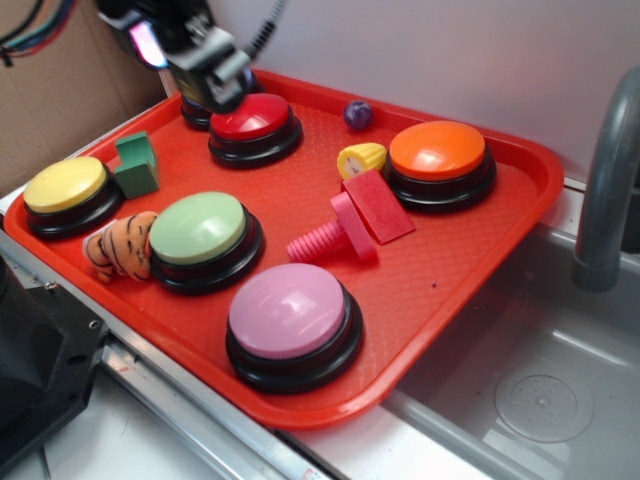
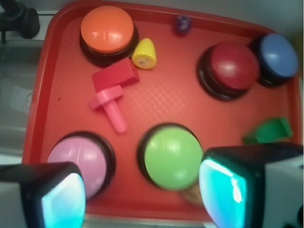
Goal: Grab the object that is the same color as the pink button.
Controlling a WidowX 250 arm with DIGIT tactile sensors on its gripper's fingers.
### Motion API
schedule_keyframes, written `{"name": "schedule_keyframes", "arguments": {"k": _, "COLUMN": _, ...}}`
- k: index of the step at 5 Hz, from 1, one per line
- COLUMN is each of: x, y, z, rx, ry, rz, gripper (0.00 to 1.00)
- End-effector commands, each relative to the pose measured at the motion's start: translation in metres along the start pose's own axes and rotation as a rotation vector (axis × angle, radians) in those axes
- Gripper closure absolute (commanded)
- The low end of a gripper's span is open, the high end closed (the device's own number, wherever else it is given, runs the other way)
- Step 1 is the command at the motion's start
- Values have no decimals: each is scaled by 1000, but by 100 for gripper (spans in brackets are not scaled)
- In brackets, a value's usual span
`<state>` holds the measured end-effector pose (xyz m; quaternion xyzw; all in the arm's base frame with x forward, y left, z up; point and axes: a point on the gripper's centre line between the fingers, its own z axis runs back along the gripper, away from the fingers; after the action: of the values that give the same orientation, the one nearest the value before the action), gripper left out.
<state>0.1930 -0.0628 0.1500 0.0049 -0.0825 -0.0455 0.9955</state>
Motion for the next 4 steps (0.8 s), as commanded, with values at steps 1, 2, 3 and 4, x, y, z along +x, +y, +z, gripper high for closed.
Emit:
{"name": "schedule_keyframes", "arguments": {"k": 1, "x": 27, "y": -13, "z": -58, "rx": -10, "ry": -16, "rz": -25, "gripper": 0}}
{"name": "schedule_keyframes", "arguments": {"k": 2, "x": 33, "y": -20, "z": -88, "rx": -4, "ry": -19, "rz": -34, "gripper": 0}}
{"name": "schedule_keyframes", "arguments": {"k": 3, "x": 37, "y": -26, "z": -108, "rx": 32, "ry": -30, "rz": -44, "gripper": 0}}
{"name": "schedule_keyframes", "arguments": {"k": 4, "x": 37, "y": -28, "z": -121, "rx": 11, "ry": -30, "rz": -66, "gripper": 0}}
